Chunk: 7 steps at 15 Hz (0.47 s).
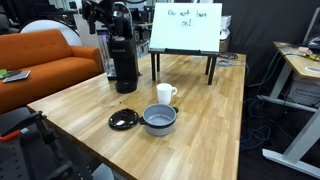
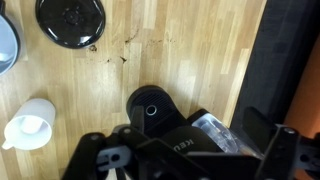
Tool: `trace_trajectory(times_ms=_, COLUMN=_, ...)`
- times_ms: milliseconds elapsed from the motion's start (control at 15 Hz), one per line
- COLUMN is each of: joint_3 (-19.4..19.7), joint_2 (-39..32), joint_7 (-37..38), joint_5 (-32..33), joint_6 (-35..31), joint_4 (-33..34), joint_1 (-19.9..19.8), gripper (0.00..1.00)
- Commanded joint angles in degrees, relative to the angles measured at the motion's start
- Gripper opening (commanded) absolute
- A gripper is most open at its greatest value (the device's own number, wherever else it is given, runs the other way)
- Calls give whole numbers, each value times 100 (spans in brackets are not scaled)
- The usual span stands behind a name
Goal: Put the coffee pod inside the coffeemaker
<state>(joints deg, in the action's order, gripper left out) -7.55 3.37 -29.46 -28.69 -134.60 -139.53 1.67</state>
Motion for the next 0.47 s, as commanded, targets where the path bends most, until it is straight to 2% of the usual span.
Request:
trace_trajectory(times_ms=0, joint_3=203, joint_2=174, joint_7=22, joint_5=-233, joint_6=-74, joint_4=-240, joint_1=205, gripper=100)
trace_trajectory(times_ms=67, joint_3=236, joint_2=291, joint_7=13, joint_5=-281, joint_6=-94, joint_4=-390, joint_1=246, gripper=100)
trace_trajectory(times_ms=400, joint_3=256, joint_2=212, joint_7=11, joint_5=-275, joint_6=-91, joint_4=-301, joint_1=273, gripper=100)
